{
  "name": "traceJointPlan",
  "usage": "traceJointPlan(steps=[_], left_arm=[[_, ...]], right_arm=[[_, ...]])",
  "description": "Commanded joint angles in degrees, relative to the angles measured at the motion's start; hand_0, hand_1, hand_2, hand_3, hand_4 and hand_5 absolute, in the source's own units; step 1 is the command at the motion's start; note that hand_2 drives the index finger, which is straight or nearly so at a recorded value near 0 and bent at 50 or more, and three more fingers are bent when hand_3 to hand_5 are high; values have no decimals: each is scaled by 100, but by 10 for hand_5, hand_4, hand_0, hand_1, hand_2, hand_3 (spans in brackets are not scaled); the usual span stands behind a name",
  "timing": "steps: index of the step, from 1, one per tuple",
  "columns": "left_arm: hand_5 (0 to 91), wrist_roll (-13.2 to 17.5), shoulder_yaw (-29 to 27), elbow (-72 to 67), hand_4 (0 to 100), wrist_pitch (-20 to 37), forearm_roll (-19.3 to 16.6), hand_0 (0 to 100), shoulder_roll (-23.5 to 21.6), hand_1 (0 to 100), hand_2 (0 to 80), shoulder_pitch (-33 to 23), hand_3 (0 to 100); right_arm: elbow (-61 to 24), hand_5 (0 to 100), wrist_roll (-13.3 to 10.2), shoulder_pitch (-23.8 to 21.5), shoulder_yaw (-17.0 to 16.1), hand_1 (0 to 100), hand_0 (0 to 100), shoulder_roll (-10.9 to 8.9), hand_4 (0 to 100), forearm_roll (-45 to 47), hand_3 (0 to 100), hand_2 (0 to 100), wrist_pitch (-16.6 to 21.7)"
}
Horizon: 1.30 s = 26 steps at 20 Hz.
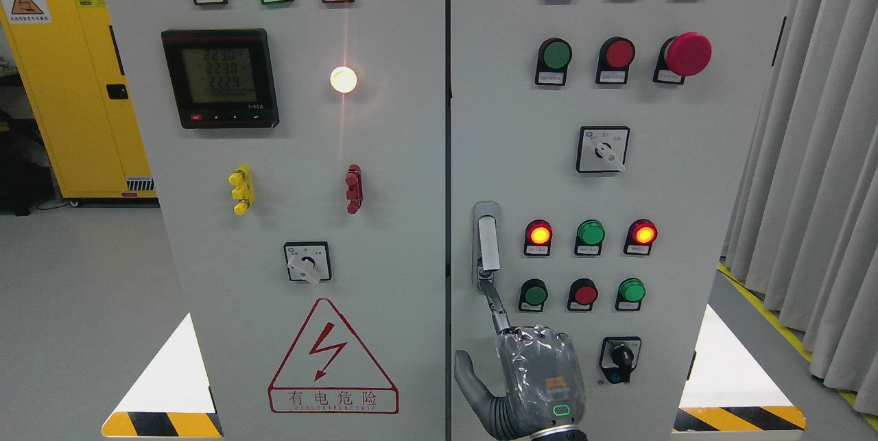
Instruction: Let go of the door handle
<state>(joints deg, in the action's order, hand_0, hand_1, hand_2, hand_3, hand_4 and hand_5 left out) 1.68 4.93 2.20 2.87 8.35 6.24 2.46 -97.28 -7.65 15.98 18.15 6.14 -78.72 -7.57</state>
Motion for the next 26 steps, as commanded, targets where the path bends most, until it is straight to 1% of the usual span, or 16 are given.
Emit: traceJointPlan(steps=[1, 7, 9, 10, 11, 12, 13, 14, 16, 17, 19, 21, 22, 23, 24, 26], left_arm=[[0, -1, -1, 0, 0, 3, 0, 120, 0, 556, 0, 0, 0], [0, -1, -1, 0, 0, 3, 0, 120, 0, 556, 0, 0, 0], [0, -1, -1, 0, 0, 3, 0, 120, 0, 556, 0, 0, 0], [0, -1, -1, 0, 0, 3, 0, 120, 0, 556, 0, 0, 0], [0, -1, -1, 0, 0, 3, 0, 120, 0, 556, 0, 0, 0], [0, -1, -1, 0, 0, 3, 0, 120, 0, 556, 0, 0, 0], [0, -1, -1, 0, 0, 3, 0, 120, 0, 556, 0, 0, 0], [0, -1, -1, 0, 0, 3, 0, 120, 0, 556, 0, 0, 0], [0, -1, 8, 0, 0, 3, 0, 120, 0, 556, 0, 0, 0], [0, -1, -1, 0, 0, 3, 0, 120, 0, 556, 0, 0, 0], [0, -1, -1, 0, 0, 3, 0, 120, 0, 556, 0, 0, 0], [0, -1, -1, 0, 0, 3, 0, 120, 0, 556, 0, 0, 0], [0, -1, -1, 0, 0, 3, 0, 120, 0, 556, 0, 0, 0], [0, -1, 8, 0, 0, 3, 0, 120, 0, 556, 0, 0, 0], [0, -1, -1, 0, 0, 3, 0, 120, 0, 556, 0, 0, 0], [0, -1, -1, 0, 0, 3, 0, 120, 0, 556, 0, 0, 0]], right_arm=[[-168, 1000, -26, -16, 13, 297, 554, 1, 1000, 6, 1000, 43, 18], [-273, 1000, -61, -86, 13, 298, 553, 1, 1000, 6, 1000, 56, 27], [-309, 1000, -183, -130, -5, 298, 553, 1, 1000, 15, 1000, 114, 36], [-317, 1000, -219, -147, -22, 298, 555, 1, 978, 15, 998, 179, 45], [-318, 889, -202, -156, -49, 309, 579, 1, 890, 15, 872, 240, 53], [-335, 869, -202, -165, -58, 316, 591, -7, 884, 23, 855, 242, 53], [-361, 665, -202, -182, -58, 348, 681, -7, 747, 23, 680, 254, 53], [-440, 662, -193, -200, -58, 358, 710, -7, 742, 23, 675, 253, 62], [-502, 608, -193, -209, -58, 378, 839, -7, 673, 23, 606, 294, 54], [-519, 592, -184, -200, -58, 381, 836, -7, 663, 23, 599, 329, 53], [-563, 586, -167, -200, -66, 379, 829, 1, 659, 23, 604, 394, 53], [-642, 597, -132, -192, -75, 377, 782, -7, 678, 23, 666, 463, 62], [-678, 643, -105, -183, -75, 367, 773, -7, 752, 23, 783, 564, 54], [-695, 651, -79, -174, -75, 368, 744, -7, 755, 23, 785, 566, 53], [-713, 699, -61, -174, -84, 365, 676, -7, 810, 32, 855, 640, 53], [-739, 739, -52, -148, -93, 365, 568, 1, 845, 32, 931, 698, 53]])
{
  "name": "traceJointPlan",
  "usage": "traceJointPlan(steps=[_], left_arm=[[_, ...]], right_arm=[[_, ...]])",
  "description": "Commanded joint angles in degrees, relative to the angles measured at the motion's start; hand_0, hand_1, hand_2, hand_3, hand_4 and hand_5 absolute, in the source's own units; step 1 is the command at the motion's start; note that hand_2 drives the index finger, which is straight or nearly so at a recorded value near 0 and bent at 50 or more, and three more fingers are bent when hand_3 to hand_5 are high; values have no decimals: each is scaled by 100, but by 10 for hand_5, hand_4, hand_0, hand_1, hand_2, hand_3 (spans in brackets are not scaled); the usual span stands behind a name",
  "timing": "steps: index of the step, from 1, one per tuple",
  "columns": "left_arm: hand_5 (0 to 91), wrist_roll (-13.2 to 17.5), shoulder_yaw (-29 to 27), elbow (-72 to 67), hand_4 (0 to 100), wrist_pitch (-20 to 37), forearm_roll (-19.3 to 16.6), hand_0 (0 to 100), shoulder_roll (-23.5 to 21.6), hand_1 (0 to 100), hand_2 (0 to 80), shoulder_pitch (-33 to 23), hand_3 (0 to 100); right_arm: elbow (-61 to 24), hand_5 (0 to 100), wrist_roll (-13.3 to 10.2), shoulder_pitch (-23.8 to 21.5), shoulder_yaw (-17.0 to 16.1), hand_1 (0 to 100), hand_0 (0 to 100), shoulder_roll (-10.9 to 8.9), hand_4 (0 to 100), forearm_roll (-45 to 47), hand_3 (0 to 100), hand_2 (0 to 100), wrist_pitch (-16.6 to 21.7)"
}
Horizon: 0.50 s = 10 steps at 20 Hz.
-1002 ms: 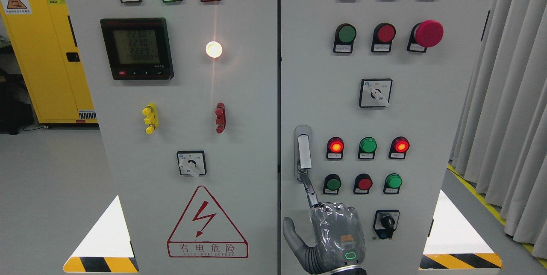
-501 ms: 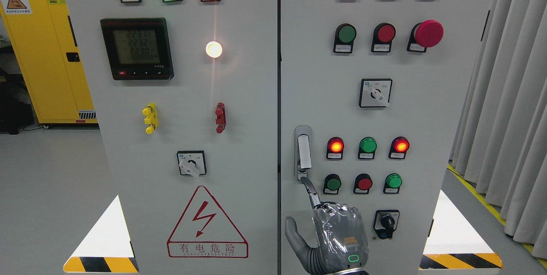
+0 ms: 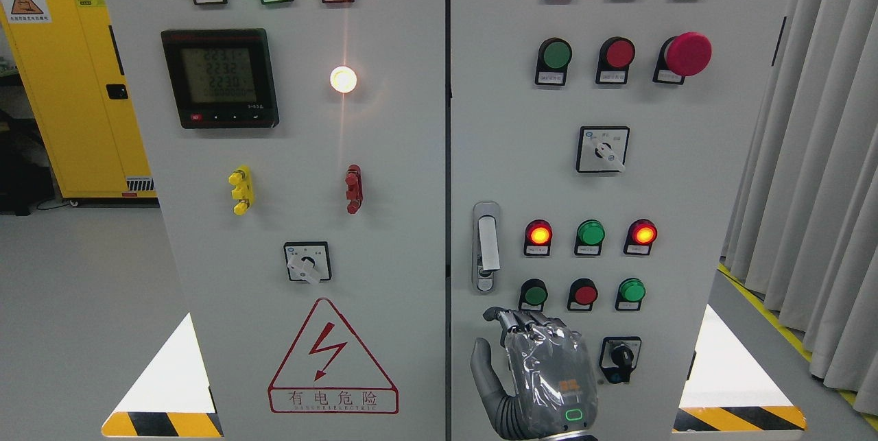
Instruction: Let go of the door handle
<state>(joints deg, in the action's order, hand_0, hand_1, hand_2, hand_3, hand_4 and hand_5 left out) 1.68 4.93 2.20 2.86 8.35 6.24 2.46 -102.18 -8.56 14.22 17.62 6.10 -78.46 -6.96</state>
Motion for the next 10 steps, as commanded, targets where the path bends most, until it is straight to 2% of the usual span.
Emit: traceJointPlan(steps=[1, 3, 5, 6, 10], left_arm=[[0, -1, -1, 0, 0, 4, 0, 120, 0, 556, 0, 0, 0], [0, -1, -1, 0, 0, 4, 0, 120, 0, 556, 0, 0, 0], [0, -1, -1, 0, 0, 4, 0, 120, 0, 556, 0, 0, 0], [0, -1, -1, 0, 0, 4, 0, 120, 0, 556, 0, 0, 0], [0, -1, -1, 0, 0, 4, 0, 120, 0, 556, 0, 0, 0]], right_arm=[[-267, 780, 48, 37, -57, 365, 498, -3, 864, 7, 981, 745, -7], [-267, 830, 56, 98, -57, 352, 411, 5, 906, 7, 1000, 802, 2], [-276, 848, 214, 143, -66, 351, 397, 5, 922, 7, 1000, 832, -7], [-293, 877, 310, 186, -66, 341, 382, 14, 947, 7, 1000, 884, -16], [-285, 898, 443, 388, -57, 313, 347, 93, 965, 7, 1000, 911, -42]])
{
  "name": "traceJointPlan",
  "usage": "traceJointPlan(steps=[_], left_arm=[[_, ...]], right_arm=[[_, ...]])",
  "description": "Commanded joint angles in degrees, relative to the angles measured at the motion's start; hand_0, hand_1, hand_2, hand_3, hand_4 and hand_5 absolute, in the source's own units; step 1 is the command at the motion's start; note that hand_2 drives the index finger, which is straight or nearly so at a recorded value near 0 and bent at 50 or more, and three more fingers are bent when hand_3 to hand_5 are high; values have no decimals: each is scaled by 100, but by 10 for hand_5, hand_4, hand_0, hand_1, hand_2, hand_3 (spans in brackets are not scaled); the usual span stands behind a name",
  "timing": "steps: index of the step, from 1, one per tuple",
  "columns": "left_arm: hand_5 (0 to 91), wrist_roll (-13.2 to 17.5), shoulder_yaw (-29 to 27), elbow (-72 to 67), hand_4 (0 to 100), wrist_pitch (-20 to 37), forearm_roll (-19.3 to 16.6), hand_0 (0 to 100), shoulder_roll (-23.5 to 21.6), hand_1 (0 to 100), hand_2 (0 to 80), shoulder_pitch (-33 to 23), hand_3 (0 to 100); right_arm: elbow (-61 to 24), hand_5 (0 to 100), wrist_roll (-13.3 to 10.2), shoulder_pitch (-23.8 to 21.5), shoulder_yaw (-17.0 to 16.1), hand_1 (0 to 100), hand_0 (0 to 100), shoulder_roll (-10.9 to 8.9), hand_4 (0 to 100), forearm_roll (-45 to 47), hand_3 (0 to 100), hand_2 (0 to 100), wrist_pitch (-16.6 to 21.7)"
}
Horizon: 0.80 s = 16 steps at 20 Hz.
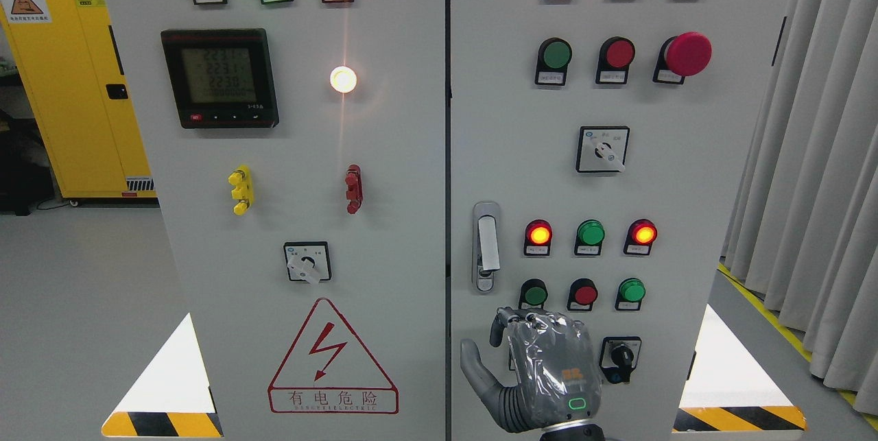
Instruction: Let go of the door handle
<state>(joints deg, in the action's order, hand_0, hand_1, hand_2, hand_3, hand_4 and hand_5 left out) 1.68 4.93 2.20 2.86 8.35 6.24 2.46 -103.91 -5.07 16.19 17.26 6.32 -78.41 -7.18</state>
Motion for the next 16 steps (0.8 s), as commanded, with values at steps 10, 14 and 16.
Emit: traceJointPlan(steps=[10, 14, 16], left_arm=[[0, -1, -1, 0, 0, 4, 0, 120, 0, 556, 0, 0, 0], [0, -1, -1, 0, 0, 4, 0, 120, 0, 556, 0, 0, 0], [0, -1, -1, 0, 0, 4, 0, 120, 0, 556, 0, 0, 0]], right_arm=[[-42, 906, -125, 446, -82, 344, 306, 98, 963, 1, 1000, 929, -56], [19, 905, -188, 596, -153, 342, 319, 98, 962, 10, 1000, 930, -47], [37, 906, -179, 605, -144, 331, 329, 98, 963, 10, 1000, 930, -47]])
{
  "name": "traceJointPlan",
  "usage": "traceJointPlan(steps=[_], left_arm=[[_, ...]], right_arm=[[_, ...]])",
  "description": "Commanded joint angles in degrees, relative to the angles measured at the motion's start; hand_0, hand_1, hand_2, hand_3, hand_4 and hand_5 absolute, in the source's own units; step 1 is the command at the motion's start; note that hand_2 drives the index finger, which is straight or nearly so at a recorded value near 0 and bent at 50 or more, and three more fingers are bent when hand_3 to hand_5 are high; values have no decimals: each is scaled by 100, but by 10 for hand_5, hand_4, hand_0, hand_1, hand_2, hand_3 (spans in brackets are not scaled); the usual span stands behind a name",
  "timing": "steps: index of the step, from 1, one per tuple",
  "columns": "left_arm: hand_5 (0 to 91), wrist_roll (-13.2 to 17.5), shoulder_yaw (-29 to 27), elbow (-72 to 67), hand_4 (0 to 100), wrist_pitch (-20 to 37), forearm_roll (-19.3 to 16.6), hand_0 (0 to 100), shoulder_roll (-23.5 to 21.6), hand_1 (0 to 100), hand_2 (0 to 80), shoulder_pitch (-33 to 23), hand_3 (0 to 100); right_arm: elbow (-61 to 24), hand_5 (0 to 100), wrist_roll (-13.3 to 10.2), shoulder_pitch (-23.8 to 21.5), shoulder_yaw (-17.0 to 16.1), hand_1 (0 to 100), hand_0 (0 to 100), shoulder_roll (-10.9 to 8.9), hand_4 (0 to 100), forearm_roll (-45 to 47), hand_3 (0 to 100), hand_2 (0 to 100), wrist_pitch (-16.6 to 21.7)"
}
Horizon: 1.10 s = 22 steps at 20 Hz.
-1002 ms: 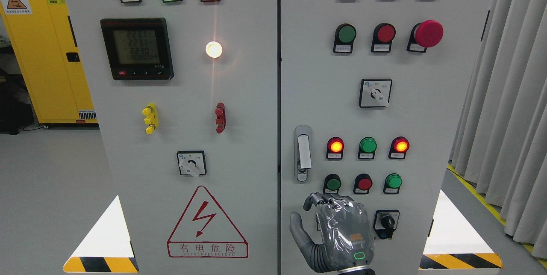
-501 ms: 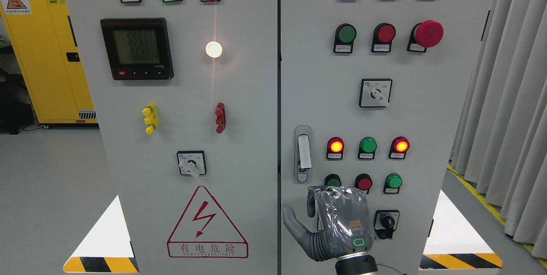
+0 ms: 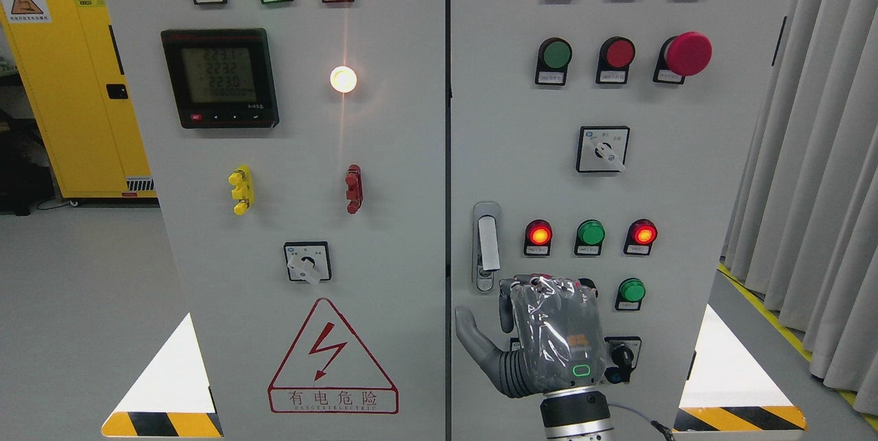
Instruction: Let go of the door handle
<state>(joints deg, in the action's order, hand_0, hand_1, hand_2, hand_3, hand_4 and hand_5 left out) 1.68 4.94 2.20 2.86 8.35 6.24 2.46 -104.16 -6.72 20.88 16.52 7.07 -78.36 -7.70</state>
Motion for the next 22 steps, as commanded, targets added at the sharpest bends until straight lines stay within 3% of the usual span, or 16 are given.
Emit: traceJointPlan(steps=[1, 17, 22], left_arm=[[0, -1, -1, 0, 0, 4, 0, 120, 0, 556, 0, 0, 0], [0, -1, 7, 0, 0, 4, 0, 120, 0, 556, 0, 0, 0], [0, -1, -1, 0, 0, 4, 0, 120, 0, 556, 0, 0, 0]], right_arm=[[89, 906, -13, 135, -61, 323, 335, 22, 964, 14, 1000, 930, 6], [423, 905, 13, 434, -79, 288, 363, 14, 962, 14, 1000, 930, -117], [458, 905, 13, 478, -88, 332, 352, 22, 962, 14, 1000, 927, -135]])
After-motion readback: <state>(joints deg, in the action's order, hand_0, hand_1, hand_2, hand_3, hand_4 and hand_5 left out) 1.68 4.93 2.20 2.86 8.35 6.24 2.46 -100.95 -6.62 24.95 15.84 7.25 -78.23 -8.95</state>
